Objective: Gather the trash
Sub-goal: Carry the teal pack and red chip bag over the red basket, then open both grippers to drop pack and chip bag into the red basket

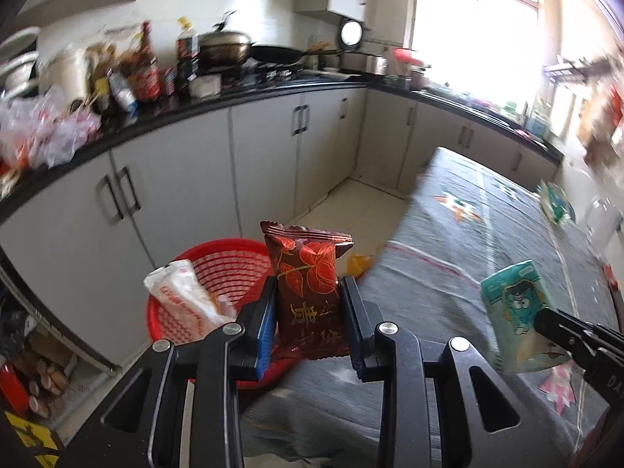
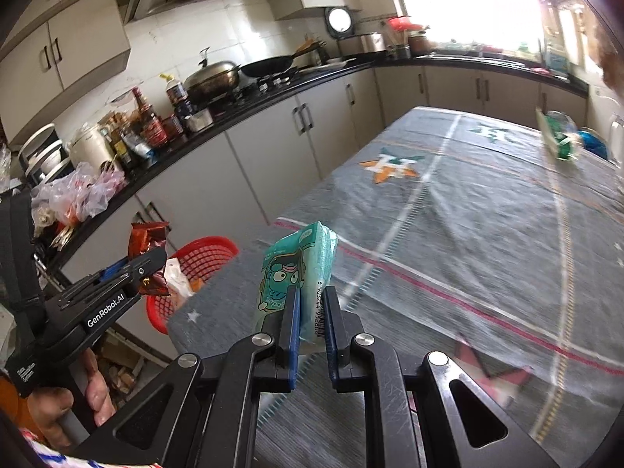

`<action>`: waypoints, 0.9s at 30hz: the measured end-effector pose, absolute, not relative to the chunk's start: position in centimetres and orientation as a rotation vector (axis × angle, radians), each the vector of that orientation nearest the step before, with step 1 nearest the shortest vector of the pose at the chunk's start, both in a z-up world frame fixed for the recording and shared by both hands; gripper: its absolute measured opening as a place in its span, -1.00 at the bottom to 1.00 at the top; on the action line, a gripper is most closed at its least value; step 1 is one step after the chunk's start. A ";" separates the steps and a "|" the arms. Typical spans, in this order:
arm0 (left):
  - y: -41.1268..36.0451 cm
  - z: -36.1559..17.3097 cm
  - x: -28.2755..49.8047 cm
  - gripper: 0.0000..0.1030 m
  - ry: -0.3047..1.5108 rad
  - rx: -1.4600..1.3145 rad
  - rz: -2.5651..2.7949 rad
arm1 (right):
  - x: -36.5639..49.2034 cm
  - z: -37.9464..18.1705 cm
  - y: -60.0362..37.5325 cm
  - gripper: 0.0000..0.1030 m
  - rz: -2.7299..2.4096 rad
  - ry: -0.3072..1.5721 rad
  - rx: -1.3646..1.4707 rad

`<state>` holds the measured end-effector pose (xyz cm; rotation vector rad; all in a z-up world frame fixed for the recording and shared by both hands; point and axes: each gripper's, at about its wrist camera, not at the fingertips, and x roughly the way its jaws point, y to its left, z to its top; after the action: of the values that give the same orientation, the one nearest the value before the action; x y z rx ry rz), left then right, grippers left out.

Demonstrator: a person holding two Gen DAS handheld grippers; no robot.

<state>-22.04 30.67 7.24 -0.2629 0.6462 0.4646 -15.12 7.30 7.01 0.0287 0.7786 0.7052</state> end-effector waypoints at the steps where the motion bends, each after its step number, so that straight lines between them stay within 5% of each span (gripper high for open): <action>1: 31.9 7.0 -22.2 -0.42 0.650 -0.281 0.477 | -14.8 7.0 8.1 -0.77 0.720 0.785 0.024; 10: 41.0 4.2 -23.2 -0.42 0.666 -0.441 0.548 | -12.2 6.9 17.7 -0.76 0.865 0.854 -0.021; 22: 43.7 0.5 -22.3 -0.41 0.714 -0.512 0.522 | -10.4 2.8 27.8 -0.75 0.941 0.961 -0.106; 27: 43.5 0.5 -22.5 -0.08 0.704 -0.505 0.534 | -9.8 2.2 28.7 -0.65 0.966 0.970 -0.083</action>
<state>-22.49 43.53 0.51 -0.5046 0.7044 0.5341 -9.78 28.68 2.20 -0.0835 0.9698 0.9663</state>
